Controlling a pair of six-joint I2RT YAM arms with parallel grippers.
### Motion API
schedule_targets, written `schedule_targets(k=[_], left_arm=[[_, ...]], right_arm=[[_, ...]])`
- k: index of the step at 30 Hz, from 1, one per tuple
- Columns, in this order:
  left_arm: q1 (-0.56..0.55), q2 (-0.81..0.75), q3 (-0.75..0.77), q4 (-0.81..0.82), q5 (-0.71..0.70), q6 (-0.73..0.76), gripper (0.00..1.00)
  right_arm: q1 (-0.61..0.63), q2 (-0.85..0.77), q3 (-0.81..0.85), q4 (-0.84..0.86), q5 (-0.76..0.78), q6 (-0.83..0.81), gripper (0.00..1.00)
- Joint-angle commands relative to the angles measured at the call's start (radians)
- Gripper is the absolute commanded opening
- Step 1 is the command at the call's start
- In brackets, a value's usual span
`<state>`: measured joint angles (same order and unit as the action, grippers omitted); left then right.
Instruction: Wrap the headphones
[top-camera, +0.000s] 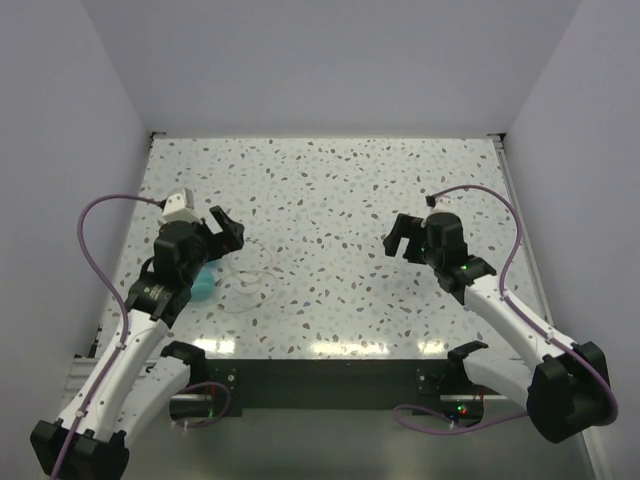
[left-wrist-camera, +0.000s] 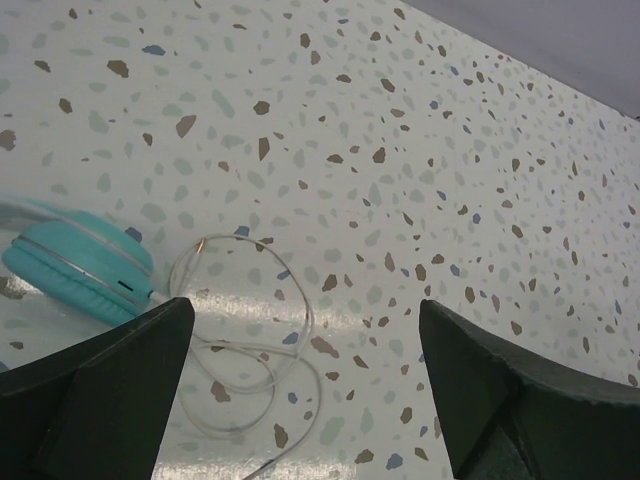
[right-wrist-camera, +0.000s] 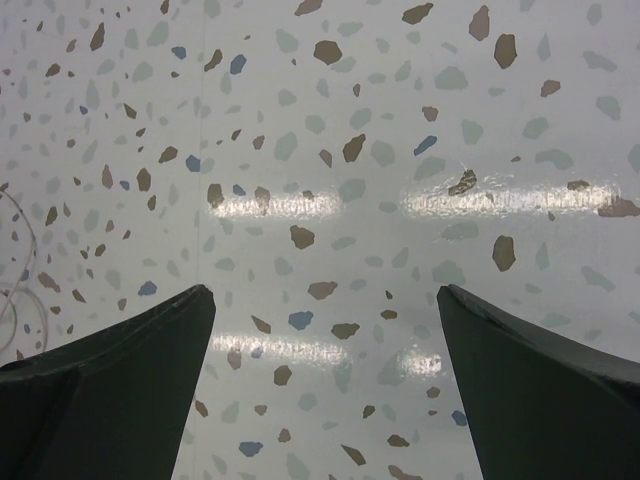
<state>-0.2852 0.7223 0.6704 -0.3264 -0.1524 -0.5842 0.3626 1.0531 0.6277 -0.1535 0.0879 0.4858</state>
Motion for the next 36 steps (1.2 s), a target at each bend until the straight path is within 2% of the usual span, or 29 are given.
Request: schedule_targets(k=[1,9,12,13,15,19,21,27,31,36], left_arm=[[0.006,0.014,0.078,-0.072,-0.104,-0.031,1.00],[0.014,0.106,0.185,-0.229,-0.346,-0.097,1.00],[0.099,0.201,0.233,-0.310,-0.358,-0.135,0.99],[0.180,0.219,0.235,-0.316,-0.327,-0.137,0.99],[0.269,0.279,0.241,-0.310,-0.308,-0.112,0.99],[0.372,0.368,0.274,-0.375,-0.384,-0.167,0.94],[0.456,0.408,0.297,-0.359,-0.401,-0.146,0.93],[0.592,0.514,0.337,-0.330,-0.483,-0.120,0.89],[0.629,0.562,0.282,-0.217,-0.467,-0.031,0.86],[0.632,0.605,0.207,-0.132,-0.377,-0.006,0.86]], right_arm=[[-0.001,-0.030,-0.002,0.023,-0.008,-0.021,0.99],[-0.001,-0.051,-0.010,0.017,-0.036,-0.026,0.99],[-0.002,-0.080,-0.019,0.015,-0.039,-0.027,0.99],[-0.001,-0.094,-0.023,0.015,-0.037,-0.027,0.99],[-0.001,-0.107,-0.031,0.015,-0.036,-0.029,0.99],[-0.002,-0.128,-0.039,0.011,-0.039,-0.029,0.99],[-0.001,-0.128,-0.048,0.019,-0.042,-0.026,0.99],[-0.002,-0.113,-0.051,0.025,-0.063,-0.018,0.99],[-0.001,-0.113,-0.057,0.035,-0.085,-0.012,0.99],[-0.001,-0.104,-0.057,0.038,-0.111,-0.007,0.99]])
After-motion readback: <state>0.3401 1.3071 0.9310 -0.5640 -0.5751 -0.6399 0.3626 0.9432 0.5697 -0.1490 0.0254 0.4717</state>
